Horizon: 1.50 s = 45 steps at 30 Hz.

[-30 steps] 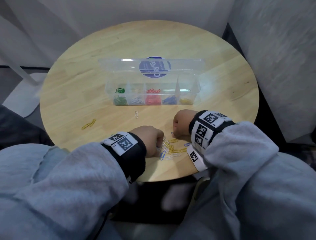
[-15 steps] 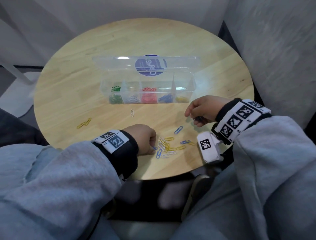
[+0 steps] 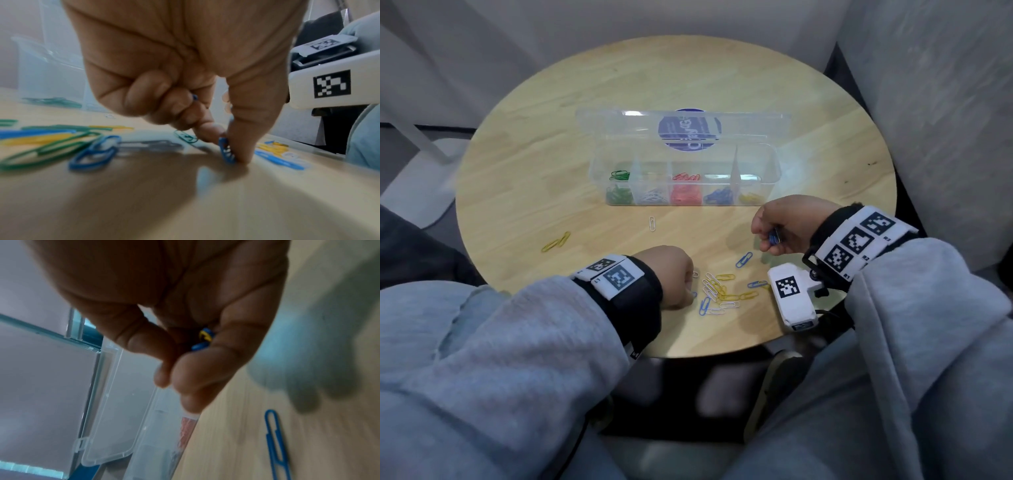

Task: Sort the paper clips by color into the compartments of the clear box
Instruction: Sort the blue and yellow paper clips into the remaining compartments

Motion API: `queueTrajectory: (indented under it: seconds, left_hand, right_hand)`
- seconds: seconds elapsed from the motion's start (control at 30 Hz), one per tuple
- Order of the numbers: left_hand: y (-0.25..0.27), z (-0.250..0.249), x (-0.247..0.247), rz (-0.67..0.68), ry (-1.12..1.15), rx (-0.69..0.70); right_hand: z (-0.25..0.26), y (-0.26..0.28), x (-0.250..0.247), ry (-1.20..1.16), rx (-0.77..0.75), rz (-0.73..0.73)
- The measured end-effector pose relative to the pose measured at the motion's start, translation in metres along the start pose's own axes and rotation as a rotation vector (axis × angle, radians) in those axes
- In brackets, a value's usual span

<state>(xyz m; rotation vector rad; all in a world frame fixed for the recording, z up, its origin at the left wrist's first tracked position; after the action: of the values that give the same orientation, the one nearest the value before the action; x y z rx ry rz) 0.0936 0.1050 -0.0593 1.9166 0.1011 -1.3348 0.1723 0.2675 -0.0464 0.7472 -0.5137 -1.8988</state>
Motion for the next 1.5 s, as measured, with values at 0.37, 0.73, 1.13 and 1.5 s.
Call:
queueTrajectory:
  seconds: [0.37,0.73,1.13,1.5]
  left_hand:
    - [0.004,0.011,-0.015,-0.063,0.244,-0.032]
    - [0.002,0.03,-0.03,0.053,1.396,-0.044]
    - [-0.002,0.032,-0.025,0.149,1.777,-0.176]
    - [-0.002,0.0,-0.012,0.157,0.864,-0.09]
  right_hand:
    - [0.004,0.014,0.017,1.016,-0.17,0.079]
    - [-0.009,0.004,0.04,1.286,-0.184,0.144]
    - [-0.004,0.004,0.024,1.074,-0.074,0.05]
    - [0.009,0.0,-0.003,0.146,-0.131,0.057]
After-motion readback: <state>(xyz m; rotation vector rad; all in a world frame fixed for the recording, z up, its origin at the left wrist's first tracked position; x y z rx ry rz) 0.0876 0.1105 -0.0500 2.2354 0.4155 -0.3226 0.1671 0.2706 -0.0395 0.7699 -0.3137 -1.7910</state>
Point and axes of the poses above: each hand's wrist, its own y-axis away from the middle knuckle, its own x-axis out of the palm, z = x × y, the point moved 4 cm from there along -y, towards the middle knuckle, and after that the axes turned 2 degrees about -x, right-handed, at the moved point
